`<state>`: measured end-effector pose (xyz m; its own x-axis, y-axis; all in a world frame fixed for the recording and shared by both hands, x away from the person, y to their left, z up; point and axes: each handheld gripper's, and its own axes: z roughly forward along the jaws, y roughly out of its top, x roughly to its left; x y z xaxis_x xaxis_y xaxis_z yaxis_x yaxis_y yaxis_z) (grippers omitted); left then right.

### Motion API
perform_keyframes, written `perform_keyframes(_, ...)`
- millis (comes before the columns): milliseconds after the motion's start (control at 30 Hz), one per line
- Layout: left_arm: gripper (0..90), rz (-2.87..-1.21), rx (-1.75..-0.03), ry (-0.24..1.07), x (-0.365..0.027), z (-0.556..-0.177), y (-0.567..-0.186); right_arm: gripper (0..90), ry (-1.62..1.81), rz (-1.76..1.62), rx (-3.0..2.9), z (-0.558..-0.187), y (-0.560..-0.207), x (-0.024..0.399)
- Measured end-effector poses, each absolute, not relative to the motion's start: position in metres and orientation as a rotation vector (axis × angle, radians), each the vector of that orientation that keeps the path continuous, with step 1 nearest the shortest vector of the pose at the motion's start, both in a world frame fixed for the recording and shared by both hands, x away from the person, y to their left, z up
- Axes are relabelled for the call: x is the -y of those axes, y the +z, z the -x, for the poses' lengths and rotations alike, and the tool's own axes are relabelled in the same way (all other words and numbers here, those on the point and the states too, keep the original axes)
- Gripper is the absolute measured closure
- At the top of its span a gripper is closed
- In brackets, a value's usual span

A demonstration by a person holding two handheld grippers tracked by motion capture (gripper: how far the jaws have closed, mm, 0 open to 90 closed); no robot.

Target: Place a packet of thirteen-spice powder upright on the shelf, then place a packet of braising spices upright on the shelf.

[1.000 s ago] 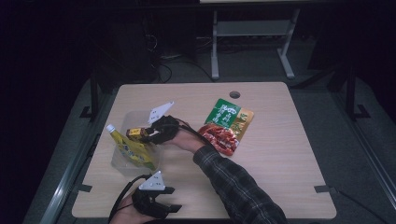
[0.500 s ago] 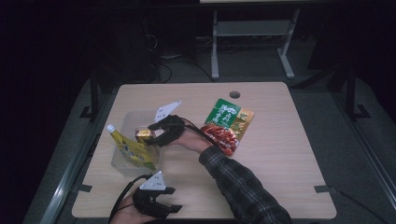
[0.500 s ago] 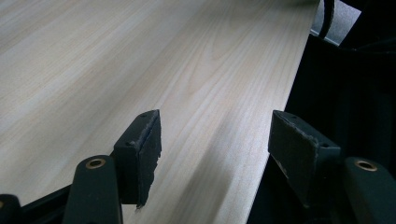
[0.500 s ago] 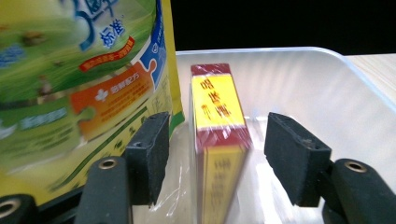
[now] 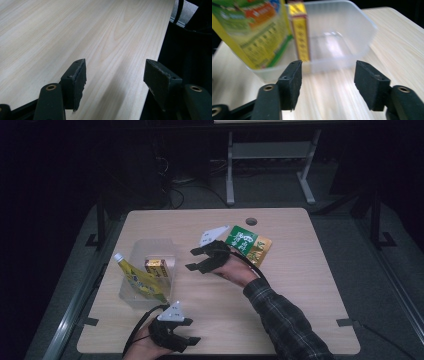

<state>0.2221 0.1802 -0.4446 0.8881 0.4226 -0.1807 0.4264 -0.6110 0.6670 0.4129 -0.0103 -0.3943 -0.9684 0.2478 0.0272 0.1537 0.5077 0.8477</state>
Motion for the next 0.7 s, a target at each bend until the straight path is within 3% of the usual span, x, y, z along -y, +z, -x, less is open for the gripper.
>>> perform_keyframes(133, 34.2, -2.3, -0.602, -0.011, -0.178, -0.222, -0.445, 49.8, 1.425, -0.48, -2.622, -0.423, -0.4, 0.036)
perform_keyframes(500, 34.2, -2.289, -0.622, 0.007, -0.179, -0.225, -0.444, 88.6, 1.251, -0.824, -2.474, -0.462, -0.417, 0.093)
perform_keyframes(700, 34.2, -2.29, -0.623, 0.012, -0.179, -0.227, -0.444, 90.0, 1.089, -1.007, -2.38, -0.49, -0.432, 0.121)
